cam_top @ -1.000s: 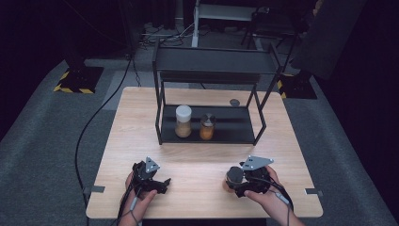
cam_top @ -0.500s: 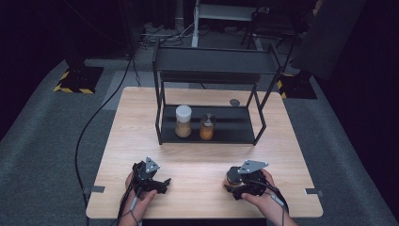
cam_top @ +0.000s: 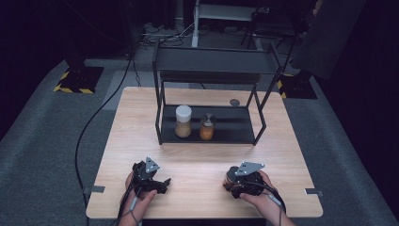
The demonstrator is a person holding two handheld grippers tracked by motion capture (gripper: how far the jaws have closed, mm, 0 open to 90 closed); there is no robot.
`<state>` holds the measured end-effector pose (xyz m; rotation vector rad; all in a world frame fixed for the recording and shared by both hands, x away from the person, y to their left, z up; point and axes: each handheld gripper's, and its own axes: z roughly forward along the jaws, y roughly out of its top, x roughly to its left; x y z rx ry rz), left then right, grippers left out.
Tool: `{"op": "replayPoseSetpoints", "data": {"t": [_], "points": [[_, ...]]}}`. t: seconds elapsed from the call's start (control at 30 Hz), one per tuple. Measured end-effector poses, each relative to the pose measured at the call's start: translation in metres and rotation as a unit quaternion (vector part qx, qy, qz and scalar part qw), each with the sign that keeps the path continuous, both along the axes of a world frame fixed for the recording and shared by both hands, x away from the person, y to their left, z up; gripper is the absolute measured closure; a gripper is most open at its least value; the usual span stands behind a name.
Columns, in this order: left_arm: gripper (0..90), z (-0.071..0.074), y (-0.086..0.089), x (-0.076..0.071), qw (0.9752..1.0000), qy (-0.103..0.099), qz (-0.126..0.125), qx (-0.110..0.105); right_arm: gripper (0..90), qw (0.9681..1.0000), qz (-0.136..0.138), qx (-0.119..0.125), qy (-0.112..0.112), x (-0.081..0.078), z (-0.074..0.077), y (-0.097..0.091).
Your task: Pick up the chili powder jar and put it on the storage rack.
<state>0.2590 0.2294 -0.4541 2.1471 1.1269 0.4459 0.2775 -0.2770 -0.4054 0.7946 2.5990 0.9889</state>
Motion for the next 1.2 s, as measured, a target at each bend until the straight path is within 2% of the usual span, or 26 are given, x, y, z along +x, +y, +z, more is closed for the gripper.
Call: {"op": "replayPoseSetpoints", "data": {"t": [0.17, 0.37, 0.77, 0.97, 1.07, 1.2], "points": [[0.1, 0.000, 0.000, 0.000, 1.0000, 0.000, 0.000, 0.000, 31.8, 1.0000, 0.004, -0.005, 0.000, 0.002, 0.002, 0.002], [0.1, 0.000, 0.000, 0.000, 1.0000, 0.000, 0.000, 0.000, 31.8, 1.0000, 0.006, 0.002, -0.003, 0.005, 0.009, 0.001], [0.1, 0.000, 0.000, 0.000, 1.0000, 0.000, 0.000, -0.001, 31.9, 0.9997, 0.005, 0.003, -0.025, 0.013, 0.040, 0.000], [0.1, 0.000, 0.000, 0.000, 1.0000, -0.001, 0.001, 0.000, 31.9, 0.9994, -0.001, 0.011, -0.034, 0.019, 0.056, -0.003], [0.2, 0.000, 0.000, -0.001, 1.0000, -0.001, 0.002, 0.000, 31.8, 0.9993, -0.001, 0.014, -0.034, 0.025, 0.063, -0.004], [0.2, 0.000, 0.000, -0.001, 1.0000, 0.000, 0.003, 0.000, 31.8, 0.9992, 0.001, 0.006, -0.039, 0.034, 0.074, -0.001]]}}
